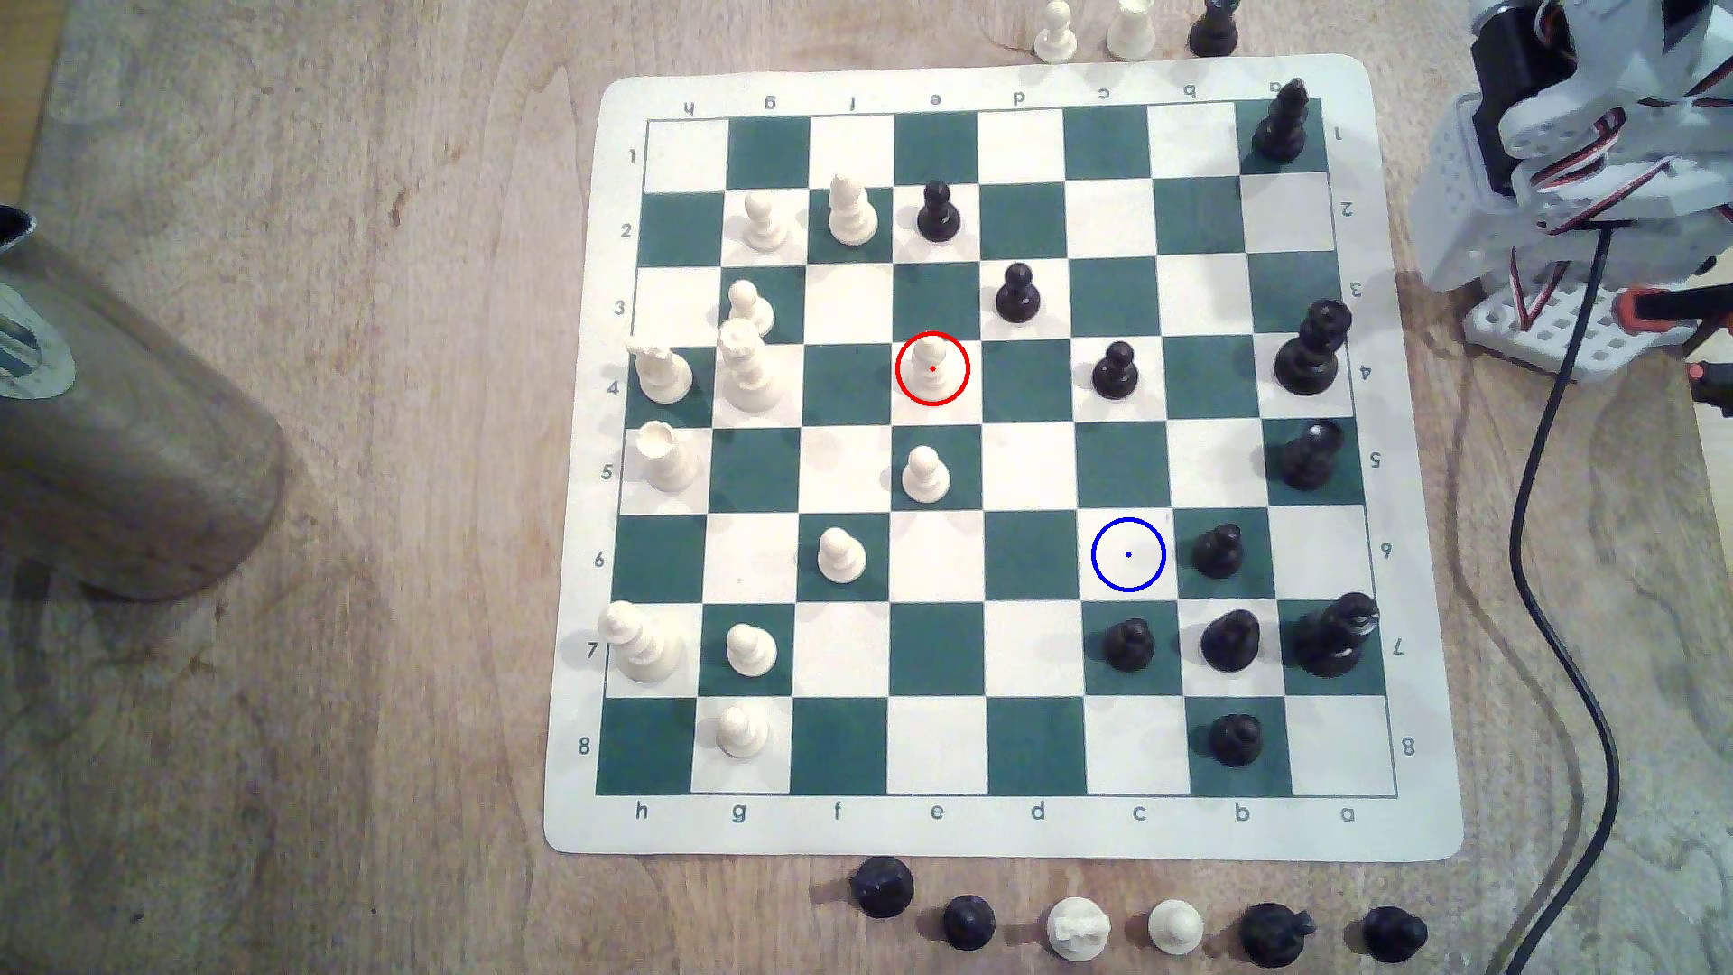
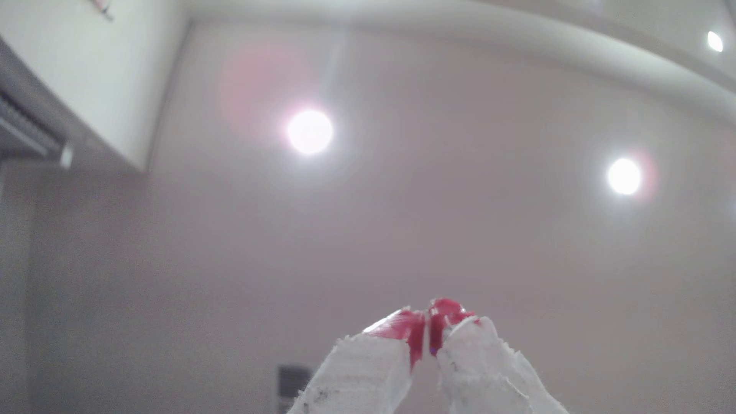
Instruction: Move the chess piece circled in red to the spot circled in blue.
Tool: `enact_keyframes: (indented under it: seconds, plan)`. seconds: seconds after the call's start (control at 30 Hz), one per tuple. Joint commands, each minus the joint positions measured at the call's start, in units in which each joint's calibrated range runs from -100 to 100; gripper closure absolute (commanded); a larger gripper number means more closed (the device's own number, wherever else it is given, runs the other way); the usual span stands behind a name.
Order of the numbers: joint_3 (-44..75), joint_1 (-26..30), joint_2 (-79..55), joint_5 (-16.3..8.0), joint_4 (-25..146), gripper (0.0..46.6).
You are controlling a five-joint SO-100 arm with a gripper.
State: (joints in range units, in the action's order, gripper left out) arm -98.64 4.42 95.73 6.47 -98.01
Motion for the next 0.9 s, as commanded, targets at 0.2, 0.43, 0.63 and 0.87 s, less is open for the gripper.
enact_keyframes:
  seconds: [0.2, 0.43, 0.63, 0.87]
  plan:
    - [-1.3, -0.2, 0.0, 0.2, 20.7, 46.4]
    - [-0.8, -1.4, 0.0, 0.0, 39.2, 46.4]
    - [0.5, -2.9, -0.1, -0.1, 57.4, 46.4]
    - [10.0, -4.6, 0.0, -0.2, 93.2, 44.8]
